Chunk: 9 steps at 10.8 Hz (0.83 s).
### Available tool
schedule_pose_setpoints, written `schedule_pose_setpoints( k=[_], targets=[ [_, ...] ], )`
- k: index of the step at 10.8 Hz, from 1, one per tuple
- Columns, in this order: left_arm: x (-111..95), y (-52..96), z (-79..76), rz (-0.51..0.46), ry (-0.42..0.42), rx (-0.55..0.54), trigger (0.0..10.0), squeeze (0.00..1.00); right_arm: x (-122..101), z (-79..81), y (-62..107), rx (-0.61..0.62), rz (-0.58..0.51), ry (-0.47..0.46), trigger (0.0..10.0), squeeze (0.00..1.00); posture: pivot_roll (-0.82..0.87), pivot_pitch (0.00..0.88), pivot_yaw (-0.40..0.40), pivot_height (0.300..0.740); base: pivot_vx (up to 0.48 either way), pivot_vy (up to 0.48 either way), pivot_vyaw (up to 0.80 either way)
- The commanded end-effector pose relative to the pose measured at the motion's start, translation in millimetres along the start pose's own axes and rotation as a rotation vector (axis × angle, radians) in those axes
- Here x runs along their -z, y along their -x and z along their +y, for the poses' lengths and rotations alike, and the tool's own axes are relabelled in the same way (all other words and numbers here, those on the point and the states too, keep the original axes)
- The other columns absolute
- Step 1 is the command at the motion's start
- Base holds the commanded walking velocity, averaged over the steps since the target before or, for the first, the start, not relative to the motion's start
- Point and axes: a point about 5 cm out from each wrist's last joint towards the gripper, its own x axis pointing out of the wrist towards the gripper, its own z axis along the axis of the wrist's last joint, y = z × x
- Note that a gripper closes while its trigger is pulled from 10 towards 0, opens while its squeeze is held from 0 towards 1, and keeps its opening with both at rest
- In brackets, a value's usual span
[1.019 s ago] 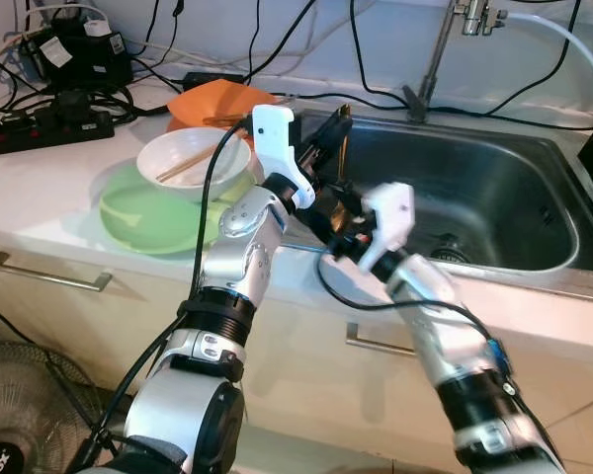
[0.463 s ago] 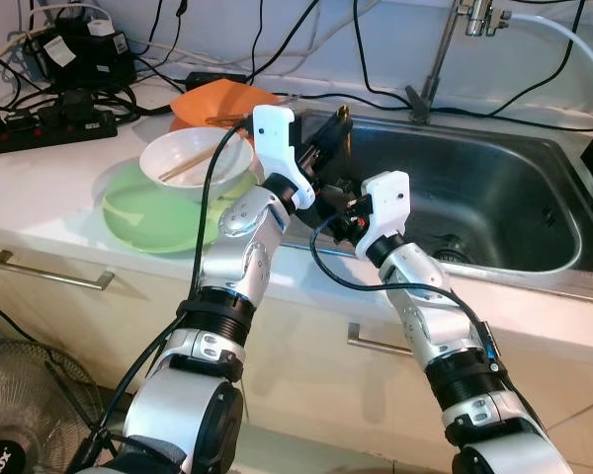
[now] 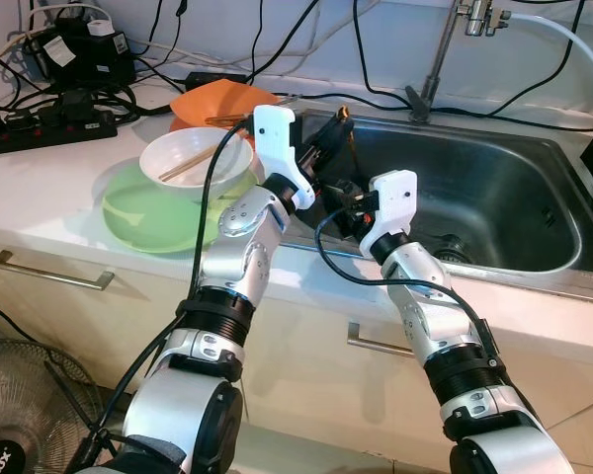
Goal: Kitchen organization
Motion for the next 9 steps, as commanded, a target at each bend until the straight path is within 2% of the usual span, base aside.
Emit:
schedule_pose_setpoints(
  k=[1,5,9],
  targets=[
    [-5,-3.1,-0.3,-0.004,-0.023,0.0,10.0,0.0,-11,1.8,-1.0,-0.038,-0.059,-0.015,10.0,0.0,0.15,0.0,0.01,0.74,0.0,0.0,0.0],
    [-5,-2.7,6.4,-0.001,-0.038,-0.048,10.0,0.0,-11,11.2,10.8,-0.14,-0.086,-0.057,10.0,0.0,0.15,0.0,0.012,0.74,0.0,0.0,0.0],
    [-6,-3.8,6.1,0.003,-0.042,-0.044,10.0,0.0,-10,2.1,10.8,-0.075,-0.074,-0.036,10.0,0.0,0.15,0.0,0.015,0.74,0.0,0.0,0.0]
  ],
)
